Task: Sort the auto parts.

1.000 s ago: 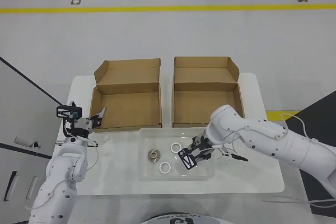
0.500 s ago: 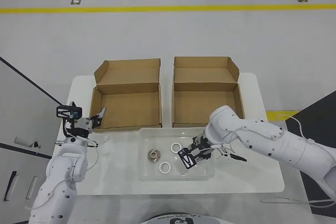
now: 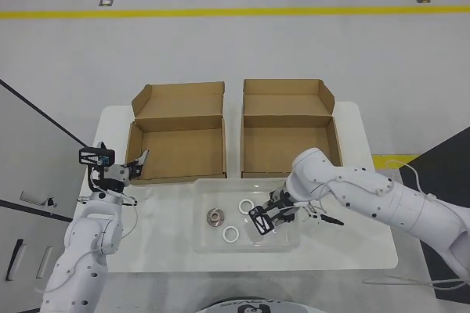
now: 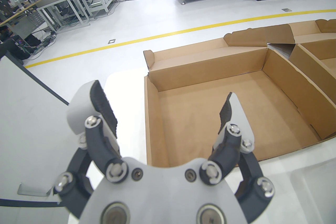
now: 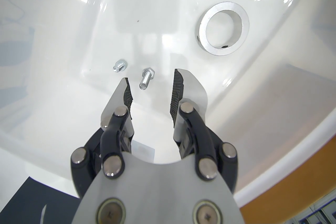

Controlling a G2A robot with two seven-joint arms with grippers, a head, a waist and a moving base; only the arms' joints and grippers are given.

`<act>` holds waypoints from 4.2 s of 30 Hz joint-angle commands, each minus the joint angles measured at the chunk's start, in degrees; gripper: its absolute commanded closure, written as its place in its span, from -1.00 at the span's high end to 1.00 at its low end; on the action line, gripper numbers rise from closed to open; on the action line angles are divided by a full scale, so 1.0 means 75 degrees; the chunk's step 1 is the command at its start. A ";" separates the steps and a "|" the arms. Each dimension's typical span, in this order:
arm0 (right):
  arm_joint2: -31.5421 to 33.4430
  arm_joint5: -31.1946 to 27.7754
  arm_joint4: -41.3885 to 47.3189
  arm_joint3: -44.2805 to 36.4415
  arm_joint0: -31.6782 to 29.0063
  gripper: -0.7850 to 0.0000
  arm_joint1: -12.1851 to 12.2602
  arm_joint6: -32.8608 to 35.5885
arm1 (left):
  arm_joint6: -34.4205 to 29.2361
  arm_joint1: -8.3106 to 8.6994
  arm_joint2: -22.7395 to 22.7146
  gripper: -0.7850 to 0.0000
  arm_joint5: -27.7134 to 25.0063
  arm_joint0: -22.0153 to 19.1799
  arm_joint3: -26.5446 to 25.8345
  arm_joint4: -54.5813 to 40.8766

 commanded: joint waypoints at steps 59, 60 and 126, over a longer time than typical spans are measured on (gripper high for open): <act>0.1927 0.1931 0.1728 -0.1374 -0.0564 -1.00 0.2096 -0.3061 | 0.0000 0.0000 0.0000 1.00 0.0000 0.0000 0.0000 0.0000; 0.2049 0.2103 0.1599 -0.1448 -0.0726 -1.00 0.2167 -0.3344 | 0.0000 0.0000 0.0000 1.00 0.0000 0.0000 0.0000 0.0000; 0.1601 0.0000 0.0459 -0.1450 -0.0682 -1.00 0.3609 -1.2345 | 0.0000 0.0000 0.0000 1.00 0.0000 0.0000 0.0000 0.0000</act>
